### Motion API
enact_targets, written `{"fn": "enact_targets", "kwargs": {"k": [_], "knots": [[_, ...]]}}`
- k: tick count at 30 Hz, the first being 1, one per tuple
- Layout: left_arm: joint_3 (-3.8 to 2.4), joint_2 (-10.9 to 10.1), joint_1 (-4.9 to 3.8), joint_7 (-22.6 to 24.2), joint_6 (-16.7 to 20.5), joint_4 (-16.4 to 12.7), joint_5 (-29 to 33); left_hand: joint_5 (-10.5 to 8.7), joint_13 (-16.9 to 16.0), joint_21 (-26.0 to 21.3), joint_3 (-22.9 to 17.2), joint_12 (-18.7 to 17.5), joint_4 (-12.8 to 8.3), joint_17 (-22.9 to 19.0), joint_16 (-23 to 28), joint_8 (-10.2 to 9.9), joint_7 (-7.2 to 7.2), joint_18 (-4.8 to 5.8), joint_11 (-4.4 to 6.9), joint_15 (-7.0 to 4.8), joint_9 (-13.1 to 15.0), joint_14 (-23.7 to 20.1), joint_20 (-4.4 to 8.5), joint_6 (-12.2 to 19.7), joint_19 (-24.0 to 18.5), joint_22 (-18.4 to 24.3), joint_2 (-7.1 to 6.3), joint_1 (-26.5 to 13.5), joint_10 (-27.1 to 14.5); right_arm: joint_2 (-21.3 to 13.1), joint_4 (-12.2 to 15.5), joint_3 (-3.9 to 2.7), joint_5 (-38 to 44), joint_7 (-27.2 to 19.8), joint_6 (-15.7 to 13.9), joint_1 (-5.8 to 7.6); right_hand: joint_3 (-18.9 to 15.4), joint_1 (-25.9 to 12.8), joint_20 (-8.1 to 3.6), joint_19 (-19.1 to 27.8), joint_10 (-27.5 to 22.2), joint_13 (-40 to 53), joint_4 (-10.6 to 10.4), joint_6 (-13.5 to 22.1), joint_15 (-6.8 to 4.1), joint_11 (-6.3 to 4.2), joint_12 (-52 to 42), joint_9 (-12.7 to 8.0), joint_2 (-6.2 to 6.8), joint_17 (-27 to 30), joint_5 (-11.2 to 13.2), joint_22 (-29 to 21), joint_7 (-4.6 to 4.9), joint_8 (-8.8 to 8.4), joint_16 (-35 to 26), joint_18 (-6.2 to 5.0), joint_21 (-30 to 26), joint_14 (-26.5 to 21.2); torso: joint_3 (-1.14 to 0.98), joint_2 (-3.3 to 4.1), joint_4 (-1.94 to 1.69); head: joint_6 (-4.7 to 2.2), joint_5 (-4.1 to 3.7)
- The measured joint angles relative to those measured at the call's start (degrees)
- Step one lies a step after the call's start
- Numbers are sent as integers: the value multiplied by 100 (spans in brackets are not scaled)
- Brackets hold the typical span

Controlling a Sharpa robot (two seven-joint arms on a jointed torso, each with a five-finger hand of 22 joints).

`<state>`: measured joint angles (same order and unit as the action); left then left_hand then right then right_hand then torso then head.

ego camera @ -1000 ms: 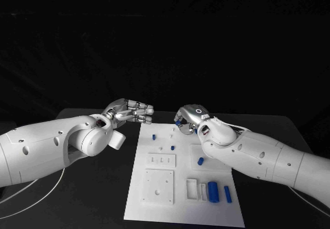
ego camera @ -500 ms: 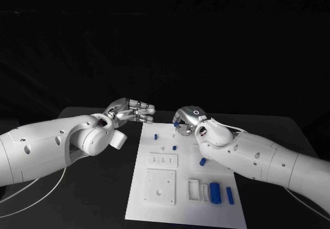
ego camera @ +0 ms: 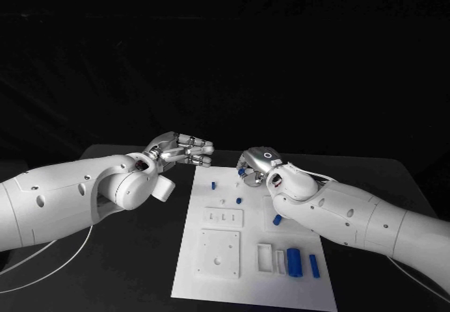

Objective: Assemble the parts on the task board

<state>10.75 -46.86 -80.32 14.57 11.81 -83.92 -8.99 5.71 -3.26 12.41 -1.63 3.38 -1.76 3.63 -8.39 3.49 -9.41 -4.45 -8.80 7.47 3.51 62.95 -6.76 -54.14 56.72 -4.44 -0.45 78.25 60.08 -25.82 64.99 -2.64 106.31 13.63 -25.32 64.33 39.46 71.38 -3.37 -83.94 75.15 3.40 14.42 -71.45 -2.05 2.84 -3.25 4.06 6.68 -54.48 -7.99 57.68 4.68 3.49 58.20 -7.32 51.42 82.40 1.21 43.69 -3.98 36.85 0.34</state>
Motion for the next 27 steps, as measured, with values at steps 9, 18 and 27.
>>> {"fn": "enact_targets", "kwargs": {"k": [9, 18, 27], "knots": [[0, 0, -9, 0, 0, -2, -3, 0, 0, 0, 0, 0, 0, 0, 0, 0, 0, 0, 0, 0, 0, 0, 0, 0, 0, 0, 0, 0, 0, 14, -11, 4, -1, -23, 61, -8, -8, -14, 0, 0, 0, 0, 7, 1, 0, -1, 0, 1, -12, -12, 0, 14, 0, -1, 0, 26, 0, 0, 10, 6, -1, 13, 19], [0, 9, -17, 0, -1, -2, -5, 0, 0, 0, 0, 0, 0, 0, 0, 0, 0, 0, 0, 0, 0, 0, 0, 0, 0, 0, 0, 0, 0, 74, -86, 6, 0, -40, 83, -13, -9, -15, 0, 0, -1, 0, 7, 2, 0, -1, 1, 1, -11, -12, -25, 20, 1, -4, 1, 28, 0, 0, 14, 8, -4, 15, 37], [0, 15, -25, 0, -1, -1, -7, 0, 0, 0, 0, 0, 0, 0, 0, 0, 0, 0, 0, 0, 0, 0, 0, 0, 0, 0, 0, 0, 0, 158, -220, 5, 10, -67, 87, -11, -25, -22, 0, 0, -1, 1, 22, 11, 0, -2, 6, 0, -3, -11, -25, 32, 10, -7, -20, 29, -40, 0, 19, 9, -1, 23, 53]]}}
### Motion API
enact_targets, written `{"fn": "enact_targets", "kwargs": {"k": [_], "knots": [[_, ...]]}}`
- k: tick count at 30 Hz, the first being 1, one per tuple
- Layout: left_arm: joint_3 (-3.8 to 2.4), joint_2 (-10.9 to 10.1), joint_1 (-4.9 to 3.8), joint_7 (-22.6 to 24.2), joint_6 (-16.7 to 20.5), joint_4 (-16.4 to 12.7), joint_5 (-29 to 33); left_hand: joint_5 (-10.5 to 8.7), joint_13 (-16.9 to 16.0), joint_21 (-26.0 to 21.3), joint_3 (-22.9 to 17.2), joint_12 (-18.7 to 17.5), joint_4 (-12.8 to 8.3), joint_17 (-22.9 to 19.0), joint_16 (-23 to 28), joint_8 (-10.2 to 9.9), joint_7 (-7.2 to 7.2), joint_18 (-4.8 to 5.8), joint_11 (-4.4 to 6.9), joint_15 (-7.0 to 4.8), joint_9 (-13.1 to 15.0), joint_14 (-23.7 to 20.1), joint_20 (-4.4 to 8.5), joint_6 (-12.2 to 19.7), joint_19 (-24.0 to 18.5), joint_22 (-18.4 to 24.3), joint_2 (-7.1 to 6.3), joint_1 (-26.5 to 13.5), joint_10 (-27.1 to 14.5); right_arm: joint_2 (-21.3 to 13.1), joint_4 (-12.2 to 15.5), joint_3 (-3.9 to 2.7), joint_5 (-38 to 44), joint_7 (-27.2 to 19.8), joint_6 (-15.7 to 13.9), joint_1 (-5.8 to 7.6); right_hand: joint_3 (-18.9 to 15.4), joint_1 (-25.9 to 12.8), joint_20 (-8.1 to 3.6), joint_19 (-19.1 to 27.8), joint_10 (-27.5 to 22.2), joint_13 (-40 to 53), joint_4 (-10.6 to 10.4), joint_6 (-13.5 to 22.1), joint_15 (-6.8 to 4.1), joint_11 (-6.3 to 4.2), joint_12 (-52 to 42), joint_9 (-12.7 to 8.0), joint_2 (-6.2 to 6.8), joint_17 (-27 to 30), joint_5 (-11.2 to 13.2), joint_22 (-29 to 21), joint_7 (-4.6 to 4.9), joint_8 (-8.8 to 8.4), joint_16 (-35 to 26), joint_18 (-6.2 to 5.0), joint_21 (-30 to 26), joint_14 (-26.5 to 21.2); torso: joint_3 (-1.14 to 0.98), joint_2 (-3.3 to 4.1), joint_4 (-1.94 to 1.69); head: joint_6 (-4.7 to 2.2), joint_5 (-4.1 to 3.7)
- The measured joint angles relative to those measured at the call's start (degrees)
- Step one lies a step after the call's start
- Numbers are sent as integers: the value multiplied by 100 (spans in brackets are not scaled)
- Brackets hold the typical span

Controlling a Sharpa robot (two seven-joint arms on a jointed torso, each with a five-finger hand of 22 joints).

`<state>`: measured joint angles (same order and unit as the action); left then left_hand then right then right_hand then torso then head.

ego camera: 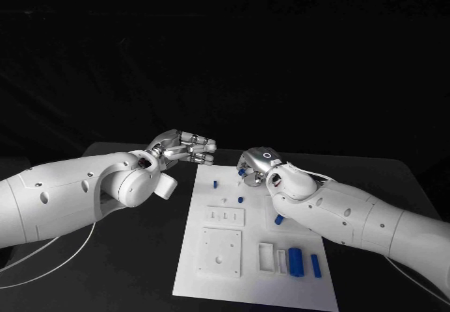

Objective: Assemble the parts on the task board

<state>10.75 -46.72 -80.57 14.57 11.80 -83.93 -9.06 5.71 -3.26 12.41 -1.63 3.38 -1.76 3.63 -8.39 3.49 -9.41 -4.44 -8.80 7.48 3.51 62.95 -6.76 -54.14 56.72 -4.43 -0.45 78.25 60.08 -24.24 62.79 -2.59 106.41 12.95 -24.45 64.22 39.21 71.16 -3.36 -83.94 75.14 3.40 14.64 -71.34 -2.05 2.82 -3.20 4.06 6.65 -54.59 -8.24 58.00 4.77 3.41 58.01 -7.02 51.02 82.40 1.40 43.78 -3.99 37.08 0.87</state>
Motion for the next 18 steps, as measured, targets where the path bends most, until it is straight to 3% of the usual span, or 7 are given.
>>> {"fn": "enact_targets", "kwargs": {"k": [14, 16, 18], "knots": [[0, 19, -10, 0, 0, 7, -4, 0, 0, 0, 0, 0, 0, 0, 0, 0, 0, 0, 0, 0, 0, 0, 0, 0, 0, 0, 0, 0, 0, 81, -112, 5, 6, -27, 64, 3, -24, -14, 0, 0, 1, 11, 55, 15, 0, -2, 4, -7, 15, 24, 2, 2, 14, 7, -60, 1, -95, 0, 1, 4, 4, 15, 46], [0, 22, -11, 0, 0, 9, -4, 0, 0, 0, 0, 0, 0, 0, 0, 0, 0, 0, 0, 0, 0, 0, 0, 0, 0, 0, 0, 0, 0, 88, -122, 10, 6, -34, 74, 4, -98, -14, 1, 0, -51, 11, 44, 101, 0, -41, 11, -7, 15, 49, -96, -8, 51, 14, -66, 2, -140, 0, 2, 4, 7, 16, 48], [0, 24, -11, 0, 0, 11, -5, 0, 0, 0, 0, 0, 0, 0, 0, 0, 0, 0, 0, 0, 0, 0, 0, 0, 0, 0, 0, 0, 0, 88, -128, 18, 4, -44, 78, 3, -146, -22, 1, 1, -265, 46, 47, 289, 23, 23, 13, -10, 23, 84, -233, -48, 88, 40, -125, 1, -210, -23, 2, 4, 9, 18, 53]]}}
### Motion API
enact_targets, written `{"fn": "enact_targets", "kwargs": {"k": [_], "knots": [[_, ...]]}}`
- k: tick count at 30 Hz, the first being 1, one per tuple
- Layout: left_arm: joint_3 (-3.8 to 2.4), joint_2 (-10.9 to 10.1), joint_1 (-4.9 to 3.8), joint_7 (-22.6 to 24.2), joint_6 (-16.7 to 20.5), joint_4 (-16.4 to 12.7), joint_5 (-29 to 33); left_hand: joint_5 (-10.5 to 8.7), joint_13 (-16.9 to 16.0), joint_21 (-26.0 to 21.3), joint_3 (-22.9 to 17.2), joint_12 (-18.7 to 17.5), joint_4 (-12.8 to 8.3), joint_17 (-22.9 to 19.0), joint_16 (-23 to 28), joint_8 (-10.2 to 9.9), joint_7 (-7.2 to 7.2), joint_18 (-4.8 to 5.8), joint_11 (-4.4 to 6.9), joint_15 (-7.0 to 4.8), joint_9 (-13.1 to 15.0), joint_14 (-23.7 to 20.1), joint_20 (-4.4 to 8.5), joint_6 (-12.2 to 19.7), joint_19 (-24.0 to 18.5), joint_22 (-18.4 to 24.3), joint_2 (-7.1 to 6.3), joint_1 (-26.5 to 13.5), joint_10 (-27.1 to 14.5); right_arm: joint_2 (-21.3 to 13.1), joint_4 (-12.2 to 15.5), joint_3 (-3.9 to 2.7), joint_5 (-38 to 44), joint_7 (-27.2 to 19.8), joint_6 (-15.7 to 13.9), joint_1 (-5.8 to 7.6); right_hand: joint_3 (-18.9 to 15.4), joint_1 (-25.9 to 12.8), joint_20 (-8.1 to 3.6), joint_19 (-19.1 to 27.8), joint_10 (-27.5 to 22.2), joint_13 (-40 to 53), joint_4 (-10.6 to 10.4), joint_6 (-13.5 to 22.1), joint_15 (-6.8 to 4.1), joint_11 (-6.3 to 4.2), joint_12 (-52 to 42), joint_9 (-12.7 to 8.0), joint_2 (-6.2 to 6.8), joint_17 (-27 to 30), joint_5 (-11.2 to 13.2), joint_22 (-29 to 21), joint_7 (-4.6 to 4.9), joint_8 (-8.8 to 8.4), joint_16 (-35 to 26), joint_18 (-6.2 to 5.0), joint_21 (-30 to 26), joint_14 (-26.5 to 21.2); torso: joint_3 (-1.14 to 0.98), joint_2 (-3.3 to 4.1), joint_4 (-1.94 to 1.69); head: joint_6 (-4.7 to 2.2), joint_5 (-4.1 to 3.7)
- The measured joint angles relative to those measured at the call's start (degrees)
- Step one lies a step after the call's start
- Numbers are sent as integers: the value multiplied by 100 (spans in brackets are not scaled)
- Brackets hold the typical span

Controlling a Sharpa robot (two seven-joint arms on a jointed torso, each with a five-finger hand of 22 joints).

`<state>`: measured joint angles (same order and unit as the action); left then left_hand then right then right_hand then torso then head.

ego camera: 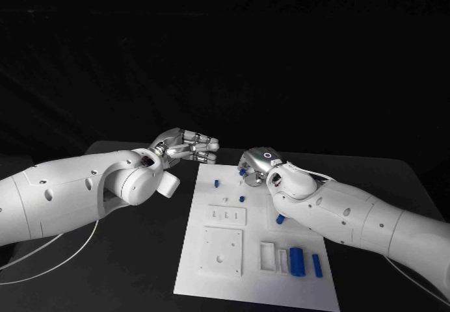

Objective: Assemble the parts on the task board

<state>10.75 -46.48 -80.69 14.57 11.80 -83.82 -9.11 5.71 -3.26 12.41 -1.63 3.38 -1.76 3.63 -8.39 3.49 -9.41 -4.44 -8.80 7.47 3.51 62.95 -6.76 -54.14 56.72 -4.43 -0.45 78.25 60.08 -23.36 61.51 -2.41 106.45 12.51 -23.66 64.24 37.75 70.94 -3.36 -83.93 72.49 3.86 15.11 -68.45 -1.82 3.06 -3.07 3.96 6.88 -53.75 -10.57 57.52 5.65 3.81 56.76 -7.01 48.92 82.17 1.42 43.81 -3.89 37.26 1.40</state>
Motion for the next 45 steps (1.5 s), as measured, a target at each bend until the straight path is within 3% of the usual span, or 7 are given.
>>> {"fn": "enact_targets", "kwargs": {"k": [6, 15, 20, 27, 31, 35, 45], "knots": [[0, 0, -2, 0, 0, 6, 0, 0, 0, 0, 0, 0, 0, 0, 0, 0, 0, 0, 0, 0, 0, 0, 0, 0, 0, 0, 0, 0, 0, -65, 24, 11, -34, -12, -27, -15, -877, 156, 247, 1, -1158, -47, 8, 673, 236, 324, -27, -27, 266, 231, -82, -237, -39, -6, -114, -235, -262, -11, 1, 0, 7, -1, 13], [0, -40, -4, 4, 1, 53, -1, 0, 0, 0, 0, 0, 0, 0, 0, 0, 0, 0, 0, 0, 0, 0, 0, 0, 0, 0, 0, 0, 0, -606, 645, -56, -120, -12, -160, -16, -1324, 305, 277, -10, -1250, -46, -33, 747, 256, 369, -27, -32, 301, 395, -82, -356, -97, -6, -68, -309, -299, -28, -5, -8, 30, -13, 29], [0, -83, -8, 10, 2, 86, -2, 0, 0, 0, 0, 0, 0, 0, 0, 0, 0, 0, 0, 0, 0, 0, 0, 0, 0, 0, 0, 0, 0, -1108, 1142, -253, -207, -5, -197, -14, -1080, 262, 277, -10, -935, -46, -2, 725, 253, 276, -26, -32, 286, 400, -31, -366, -75, -6, -30, -312, -223, -31, -17, -25, 73, -55, 17], [0, -158, -13, 26, 2, 114, -3, 0, 0, 0, 0, 0, 0, 0, 0, 0, 0, 0, 0, 0, 0, 0, 0, 0, 0, 0, 0, 0, 0, -1835, 1683, -500, -542, -37, -193, -7, -1140, -7, 26, -15, 127, -2, -130, 564, -33, -78, -134, -25, 353, 394, -283, -337, -42, -6, -31, -265, -178, -33, -60, -62, 200, -106, 19], [0, -169, -14, 35, 1, 120, -4, 0, 0, 0, 0, 0, 0, 0, 0, 0, 0, 0, 0, 0, 0, 0, 0, 0, 0, 0, 0, 0, 0, -2034, 1757, -549, -778, -66, -155, -8, -1758, 106, -168, -19, 562, 348, -158, 627, -229, -279, -594, -18, 362, 335, -502, -322, -130, -6, -69, -87, -151, -18, -86, -77, 261, -115, 14], [1, -166, -14, 44, -1, 129, -6, 0, 0, 0, 0, 0, 0, 0, 0, 0, 0, 0, 0, 0, 0, 0, 0, 0, 0, 0, 0, 0, 0, -2135, 1694, -575, -1055, -92, -12, -10, -2634, 313, -320, -8, -707, 3449, -214, 726, -345, -461, -3911, 12, 172, 79, -724, -212, -158, -5, -58, 55, -16, 33, -112, -87, 310, -113, 20], [3, -153, -15, 54, -6, 168, -20, 0, 0, 0, 0, 0, 0, 0, 0, 0, 0, 0, 0, 0, 0, 0, 0, 0, 0, 0, 0, 0, 0, -1920, 1293, -586, -1370, -98, 558, -19, -2962, 374, -255, -11, -390, 6097, -545, 1206, -279, -330, -6380, 125, 142, -825, -768, 459, 15, -5, 571, 99, 706, 117, -124, -87, 324, -76, 3]]}}
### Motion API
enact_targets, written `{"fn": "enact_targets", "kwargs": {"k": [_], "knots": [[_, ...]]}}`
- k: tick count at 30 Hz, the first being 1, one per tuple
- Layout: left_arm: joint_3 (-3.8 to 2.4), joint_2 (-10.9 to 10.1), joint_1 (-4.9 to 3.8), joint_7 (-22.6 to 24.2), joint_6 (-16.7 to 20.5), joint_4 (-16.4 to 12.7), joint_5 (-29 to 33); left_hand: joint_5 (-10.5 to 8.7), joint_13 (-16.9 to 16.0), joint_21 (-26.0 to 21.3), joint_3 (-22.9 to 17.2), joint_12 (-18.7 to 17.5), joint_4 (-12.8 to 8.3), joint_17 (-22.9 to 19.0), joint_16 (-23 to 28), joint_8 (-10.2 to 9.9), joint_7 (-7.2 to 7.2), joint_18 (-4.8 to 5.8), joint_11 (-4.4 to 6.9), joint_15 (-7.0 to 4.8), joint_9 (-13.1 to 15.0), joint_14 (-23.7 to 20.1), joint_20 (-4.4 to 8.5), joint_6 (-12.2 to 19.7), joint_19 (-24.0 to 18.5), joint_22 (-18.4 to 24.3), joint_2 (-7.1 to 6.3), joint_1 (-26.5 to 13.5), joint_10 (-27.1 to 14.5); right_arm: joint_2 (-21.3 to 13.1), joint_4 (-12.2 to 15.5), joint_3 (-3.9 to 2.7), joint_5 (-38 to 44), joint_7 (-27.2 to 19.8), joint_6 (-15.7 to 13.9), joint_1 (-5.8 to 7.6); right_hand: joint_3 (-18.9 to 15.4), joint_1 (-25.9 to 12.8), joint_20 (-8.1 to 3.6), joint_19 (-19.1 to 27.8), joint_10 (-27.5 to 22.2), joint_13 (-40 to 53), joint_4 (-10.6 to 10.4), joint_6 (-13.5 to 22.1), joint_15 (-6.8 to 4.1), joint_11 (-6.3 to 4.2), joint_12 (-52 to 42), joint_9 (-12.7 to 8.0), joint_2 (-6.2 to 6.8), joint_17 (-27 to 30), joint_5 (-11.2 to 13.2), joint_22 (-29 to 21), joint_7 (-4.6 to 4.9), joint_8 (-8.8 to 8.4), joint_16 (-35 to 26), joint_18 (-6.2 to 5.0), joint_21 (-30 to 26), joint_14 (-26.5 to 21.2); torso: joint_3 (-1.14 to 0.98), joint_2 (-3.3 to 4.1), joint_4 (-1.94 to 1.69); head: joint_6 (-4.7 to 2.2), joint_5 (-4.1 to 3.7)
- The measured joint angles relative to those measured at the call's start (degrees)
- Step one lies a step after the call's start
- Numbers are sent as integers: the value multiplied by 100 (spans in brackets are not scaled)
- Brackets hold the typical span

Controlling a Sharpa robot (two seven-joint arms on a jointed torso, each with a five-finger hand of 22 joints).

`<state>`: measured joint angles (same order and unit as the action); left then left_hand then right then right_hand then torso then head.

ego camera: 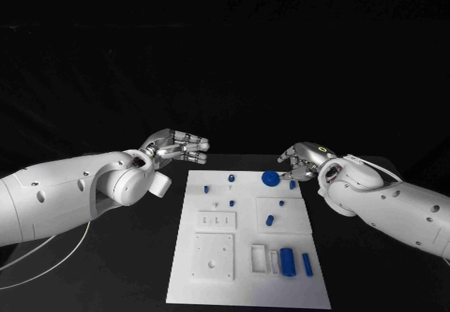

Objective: Assemble the parts on the task board

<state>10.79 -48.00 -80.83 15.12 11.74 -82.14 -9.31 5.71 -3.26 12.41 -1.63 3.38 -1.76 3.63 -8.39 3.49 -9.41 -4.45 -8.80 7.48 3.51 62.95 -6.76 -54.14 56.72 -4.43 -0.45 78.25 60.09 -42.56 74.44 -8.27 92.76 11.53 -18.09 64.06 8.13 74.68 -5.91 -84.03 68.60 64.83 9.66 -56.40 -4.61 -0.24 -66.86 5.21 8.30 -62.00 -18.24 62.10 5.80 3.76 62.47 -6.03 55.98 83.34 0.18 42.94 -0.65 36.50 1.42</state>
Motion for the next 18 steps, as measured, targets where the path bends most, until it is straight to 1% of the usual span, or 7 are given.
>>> {"fn": "enact_targets", "kwargs": {"k": [1, 5, 8, 11, 18], "knots": [[0, 5, 0, 1, -1, 3, -2, 0, 0, 0, 0, 0, 0, 0, 0, 0, 0, 0, 0, 0, 0, 0, 0, 0, 0, 0, 0, 0, 0, 46, -47, 0, -16, 0, 61, -3, 19, 0, 0, 0, 65, 109, -19, 11, 0, 4, -83, 1, 0, -44, 5, 47, 11, 0, 31, 27, 39, 0, 0, 0, -3, 4, -2], [1, 18, 1, 2, -7, 12, -7, 0, 0, 0, 0, 0, 0, 0, 0, 0, 0, 0, 0, 0, 0, 0, 0, 0, 0, 0, 0, 0, 0, 170, -198, 0, -48, -3, 225, -7, 20, 14, 0, 0, 170, 307, -51, 44, 0, -1, -223, 2, 15, -114, 5, 141, 4, 0, 73, 29, 80, 0, 2, 2, -18, 7, -14], [2, 25, 1, 3, -11, 21, -11, 0, 0, 0, 0, 0, 0, 0, 0, 0, 0, 0, 0, 0, 0, 0, 0, 0, 0, 0, 0, 0, 0, 275, -357, -2, -63, -6, 327, -8, 36, 14, 0, 0, 187, 367, -66, 44, 0, -17, -254, 2, 15, -131, 5, 173, 4, 0, 75, 31, 111, 0, 3, 4, -21, 11, -24], [2, 38, 1, 3, -16, 27, -15, 0, 0, 0, 0, 0, 0, 0, 0, 0, 0, 0, 0, 0, 0, 0, 0, 0, 0, 0, 0, 0, 0, 382, -515, -2, -74, -8, 410, -10, 40, 14, 0, 0, 187, 379, -70, 44, 0, -17, -255, -1, 15, -133, 4, 191, 4, 0, 75, 31, 111, 0, 5, 7, -21, 12, -28], [3, 60, 1, 3, -30, 44, -32, 0, 0, 0, 0, 0, 0, 0, 0, 0, 0, 0, 0, 0, 0, 0, 0, 0, 0, 0, 0, 0, 0, 555, -740, -2, -88, -11, 532, -12, 94, 37, 0, 0, 187, 416, -86, 43, 0, -17, -255, -15, -8, -149, 5, 236, 3, 0, 75, 32, 111, 0, 5, 7, -31, 18, -30]]}}
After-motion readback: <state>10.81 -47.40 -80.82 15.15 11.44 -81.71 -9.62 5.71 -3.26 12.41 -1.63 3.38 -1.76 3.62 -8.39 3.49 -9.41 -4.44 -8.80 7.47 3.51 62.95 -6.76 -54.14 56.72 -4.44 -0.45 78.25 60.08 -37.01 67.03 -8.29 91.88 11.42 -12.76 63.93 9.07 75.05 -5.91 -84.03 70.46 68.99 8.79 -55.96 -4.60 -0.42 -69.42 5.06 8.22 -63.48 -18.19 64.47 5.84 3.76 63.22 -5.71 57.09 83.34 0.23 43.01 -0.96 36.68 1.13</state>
